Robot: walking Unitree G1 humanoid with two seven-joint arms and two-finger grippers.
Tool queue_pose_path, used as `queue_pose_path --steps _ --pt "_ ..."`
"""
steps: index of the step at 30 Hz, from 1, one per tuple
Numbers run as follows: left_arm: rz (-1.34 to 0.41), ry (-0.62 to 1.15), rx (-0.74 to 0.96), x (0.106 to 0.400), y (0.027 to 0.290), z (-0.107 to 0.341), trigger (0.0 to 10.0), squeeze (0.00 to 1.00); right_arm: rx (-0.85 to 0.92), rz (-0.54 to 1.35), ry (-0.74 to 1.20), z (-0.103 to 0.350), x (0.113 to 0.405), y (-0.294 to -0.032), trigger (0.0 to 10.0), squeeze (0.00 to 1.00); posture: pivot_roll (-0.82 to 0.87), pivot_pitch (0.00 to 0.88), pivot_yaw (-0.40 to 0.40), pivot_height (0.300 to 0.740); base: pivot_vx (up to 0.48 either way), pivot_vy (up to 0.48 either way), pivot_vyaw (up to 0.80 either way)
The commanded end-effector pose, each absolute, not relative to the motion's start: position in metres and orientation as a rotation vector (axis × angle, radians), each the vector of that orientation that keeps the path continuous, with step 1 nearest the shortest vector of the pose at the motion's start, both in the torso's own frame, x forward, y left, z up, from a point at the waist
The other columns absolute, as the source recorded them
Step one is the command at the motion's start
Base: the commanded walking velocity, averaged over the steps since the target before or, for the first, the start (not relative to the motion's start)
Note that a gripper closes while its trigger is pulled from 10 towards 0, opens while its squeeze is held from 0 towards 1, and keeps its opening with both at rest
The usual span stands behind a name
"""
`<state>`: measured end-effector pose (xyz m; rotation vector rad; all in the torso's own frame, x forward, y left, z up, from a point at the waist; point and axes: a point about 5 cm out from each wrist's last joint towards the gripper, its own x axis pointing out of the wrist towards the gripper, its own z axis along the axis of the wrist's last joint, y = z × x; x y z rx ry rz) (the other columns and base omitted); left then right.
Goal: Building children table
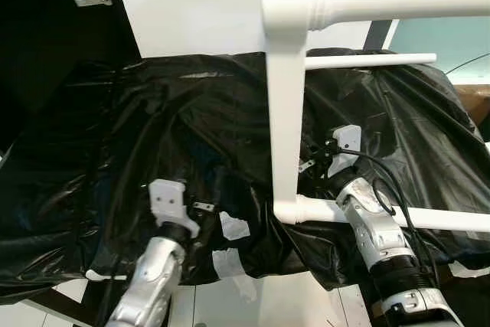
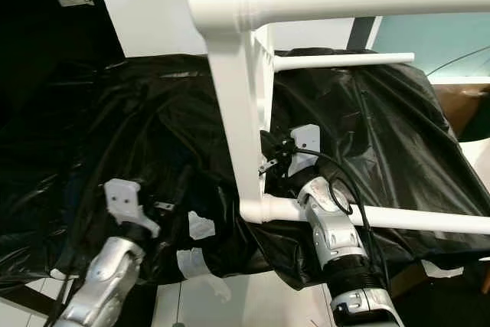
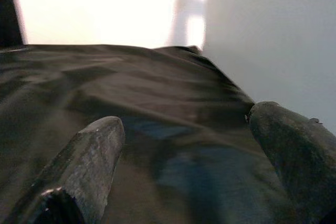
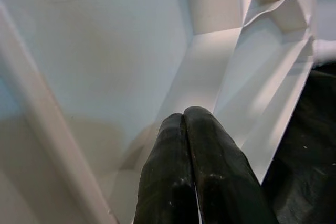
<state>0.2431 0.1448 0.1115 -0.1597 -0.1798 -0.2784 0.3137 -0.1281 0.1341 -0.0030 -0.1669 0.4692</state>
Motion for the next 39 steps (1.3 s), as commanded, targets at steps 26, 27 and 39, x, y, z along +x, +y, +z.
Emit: queue_pose_path --steps 26,27,39 --pt "-1.016 -0.249 -0.273 0.221 0.090 0.159 10.0 0.00 -0.078 0.490 -0.057 0.110 0.326 -0.091 10.0 0.00 0.12 0.000 -0.016 0.740 0.000 0.000 0.00" --pt "-1.016 -0.249 -0.273 0.221 0.090 0.159 10.0 0.00 -0.078 0.490 -0.057 0.110 0.326 -0.091 10.0 0.00 0.12 0.000 -0.016 0.740 0.000 0.000 0.00" --pt "-1.071 -0.279 -0.303 0.222 0.080 0.173 10.0 0.00 -0.165 0.464 -0.014 0.102 0.332 -0.080 10.0 0.00 0.10 0.000 -0.012 0.740 0.000 0.000 0.00"
